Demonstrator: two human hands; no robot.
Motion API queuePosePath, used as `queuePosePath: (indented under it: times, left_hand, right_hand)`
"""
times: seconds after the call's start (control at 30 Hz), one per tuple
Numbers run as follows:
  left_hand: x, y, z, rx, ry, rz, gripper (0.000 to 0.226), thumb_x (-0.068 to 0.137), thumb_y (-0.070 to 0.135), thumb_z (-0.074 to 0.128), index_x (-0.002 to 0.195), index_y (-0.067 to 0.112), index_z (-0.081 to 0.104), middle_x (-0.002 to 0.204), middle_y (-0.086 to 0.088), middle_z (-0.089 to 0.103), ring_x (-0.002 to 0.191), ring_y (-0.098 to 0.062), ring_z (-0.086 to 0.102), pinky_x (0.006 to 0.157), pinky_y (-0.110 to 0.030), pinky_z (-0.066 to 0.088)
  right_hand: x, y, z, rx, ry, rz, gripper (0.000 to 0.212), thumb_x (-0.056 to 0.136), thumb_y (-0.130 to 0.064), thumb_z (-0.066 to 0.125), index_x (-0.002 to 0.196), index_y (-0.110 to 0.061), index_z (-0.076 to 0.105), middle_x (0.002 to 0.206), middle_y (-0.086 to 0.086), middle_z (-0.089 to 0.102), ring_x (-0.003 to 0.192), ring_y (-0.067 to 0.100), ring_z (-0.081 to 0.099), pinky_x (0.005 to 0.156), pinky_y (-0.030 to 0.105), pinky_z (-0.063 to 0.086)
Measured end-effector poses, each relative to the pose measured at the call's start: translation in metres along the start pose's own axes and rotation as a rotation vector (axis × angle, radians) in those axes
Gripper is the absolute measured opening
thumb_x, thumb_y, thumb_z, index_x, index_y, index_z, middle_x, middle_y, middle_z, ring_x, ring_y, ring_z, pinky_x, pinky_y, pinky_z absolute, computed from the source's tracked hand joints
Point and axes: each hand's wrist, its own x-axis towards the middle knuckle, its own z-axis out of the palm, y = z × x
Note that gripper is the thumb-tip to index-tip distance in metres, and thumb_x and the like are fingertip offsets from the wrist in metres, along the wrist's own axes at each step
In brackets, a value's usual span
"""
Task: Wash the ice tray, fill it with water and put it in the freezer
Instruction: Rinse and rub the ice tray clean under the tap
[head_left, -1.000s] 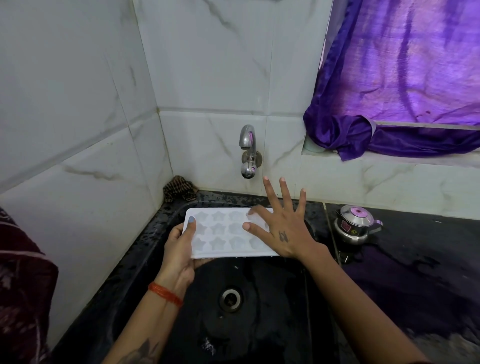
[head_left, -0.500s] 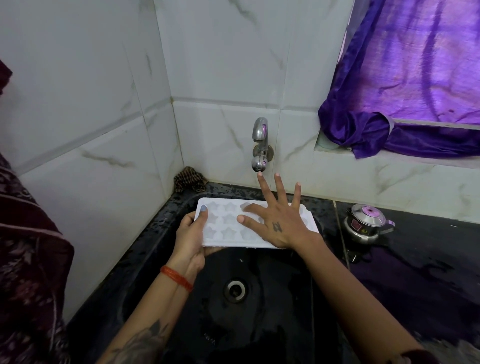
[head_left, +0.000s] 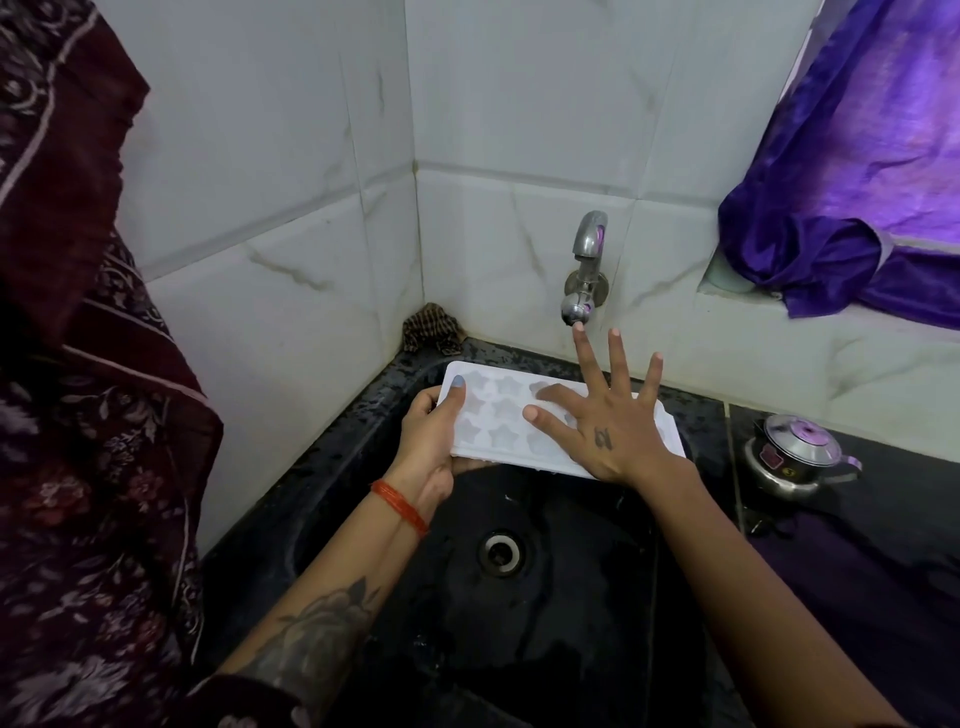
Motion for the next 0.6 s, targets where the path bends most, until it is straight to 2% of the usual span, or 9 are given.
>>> queuePosePath:
  times: [0.23, 0.6]
  left_hand:
    - [-0.002, 0.0, -0.002, 0.0, 0.017, 0.003, 0.016, 0.093, 0.035, 0.057, 0.09, 0.02, 0.053, 0.091, -0.005, 0.067, 0.079, -0.022, 0.066, 0.045, -0.037, 0.057]
    - [-0.002, -0.007, -0.003, 0.024, 0.02, 0.014, 0.015, 0.092, 0.036, 0.057, 0.09, 0.021, 0.053, 0.091, -0.003, 0.067, 0.079, -0.022, 0.066, 0.058, -0.042, 0.059]
  right_hand:
    - [-0.001, -0.002, 0.0, 0.031, -0.004, -0.042, 0.077, 0.071, -0.081, -0.001, 0.124, -0.053, 0.048, 0.143, -0.015, -0.04, 0.136, 0.022, -0.039, 0.104, 0.063, -0.025]
    - [-0.011, -0.003, 0.003, -0.006, 0.006, 0.013, 0.074, 0.073, -0.079, 0.001, 0.12, -0.049, 0.049, 0.155, -0.006, -0.027, 0.138, 0.025, -0.036, 0.103, 0.063, -0.026]
